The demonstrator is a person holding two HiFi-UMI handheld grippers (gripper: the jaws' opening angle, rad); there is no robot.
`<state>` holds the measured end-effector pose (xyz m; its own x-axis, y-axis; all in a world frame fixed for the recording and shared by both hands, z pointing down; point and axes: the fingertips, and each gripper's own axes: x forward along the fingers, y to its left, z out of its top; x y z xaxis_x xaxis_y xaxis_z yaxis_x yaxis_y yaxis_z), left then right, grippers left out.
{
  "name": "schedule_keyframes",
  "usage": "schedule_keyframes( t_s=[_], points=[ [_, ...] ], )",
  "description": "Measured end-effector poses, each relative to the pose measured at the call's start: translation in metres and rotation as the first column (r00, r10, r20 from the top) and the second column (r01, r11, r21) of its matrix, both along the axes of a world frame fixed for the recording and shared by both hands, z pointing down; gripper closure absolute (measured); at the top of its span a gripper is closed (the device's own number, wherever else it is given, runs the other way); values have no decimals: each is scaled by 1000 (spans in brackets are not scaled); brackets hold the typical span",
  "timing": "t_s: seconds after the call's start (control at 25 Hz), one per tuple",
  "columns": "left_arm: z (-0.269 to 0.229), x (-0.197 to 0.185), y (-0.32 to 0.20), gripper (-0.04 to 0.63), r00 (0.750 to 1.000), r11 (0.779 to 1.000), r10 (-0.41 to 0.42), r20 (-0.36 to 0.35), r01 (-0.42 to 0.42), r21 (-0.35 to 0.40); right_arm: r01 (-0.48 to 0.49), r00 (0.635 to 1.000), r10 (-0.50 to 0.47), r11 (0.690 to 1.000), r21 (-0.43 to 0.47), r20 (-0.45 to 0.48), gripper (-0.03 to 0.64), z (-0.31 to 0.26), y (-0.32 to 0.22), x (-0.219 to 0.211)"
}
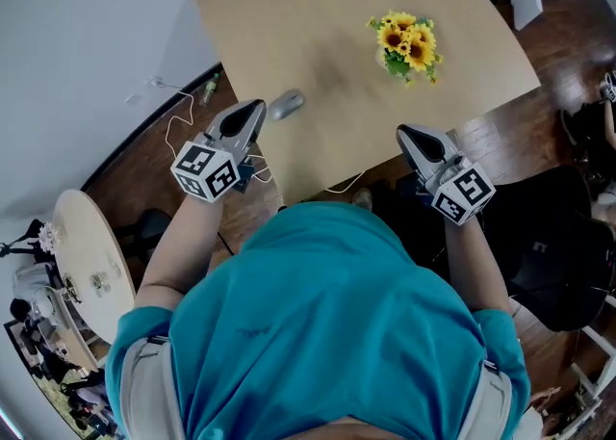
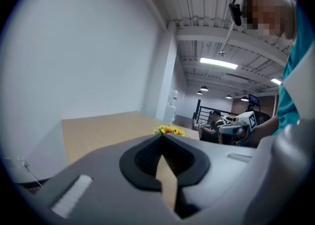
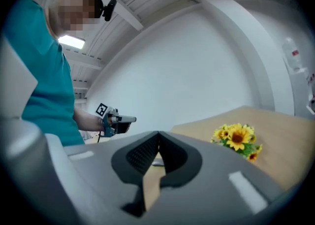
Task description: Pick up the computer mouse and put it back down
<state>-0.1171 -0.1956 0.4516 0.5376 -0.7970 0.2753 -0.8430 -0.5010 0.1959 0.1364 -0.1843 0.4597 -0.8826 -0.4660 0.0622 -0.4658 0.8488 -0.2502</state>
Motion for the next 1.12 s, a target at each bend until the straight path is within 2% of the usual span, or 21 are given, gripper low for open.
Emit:
schedule_keyframes(
  t_s=[0.16, 0.32, 0.44, 0.6, 0.72, 0.8, 0.92, 1.12],
  points=[
    [-30, -11, 40, 591, 999, 999, 16, -43, -14, 50, 11, 1000, -11, 1000, 8, 8, 614, -9, 22, -17],
    [-53, -50, 80, 591, 995, 996, 36, -93, -28, 83, 13, 1000, -12, 999, 33, -20, 614, -23, 52, -56],
    [-59, -84, 120, 591, 991, 992, 88, -97, -79, 97, -21, 999, 23, 999, 40, -39, 614, -34, 78, -90],
    [-65, -124, 180, 589, 983, 980, 175, -64, -167, 112, -48, 998, 50, 997, 56, -44, 614, -55, 124, -137],
    [-67, -142, 210, 589, 976, 977, 195, -99, -184, 102, -60, 997, 63, 996, 68, -49, 614, -68, 156, -160],
    [-67, -144, 235, 589, 972, 978, 197, -130, -185, 99, -63, 997, 66, 995, 74, -43, 614, -74, 182, -164],
    [-71, -135, 266, 590, 970, 974, 207, -124, -192, 119, -73, 997, 76, 993, 89, -28, 614, -83, 217, -156],
    [-80, -97, 301, 591, 970, 972, 208, -127, -191, 137, -57, 998, 59, 992, 110, -17, 614, -96, 259, -126]
  ],
)
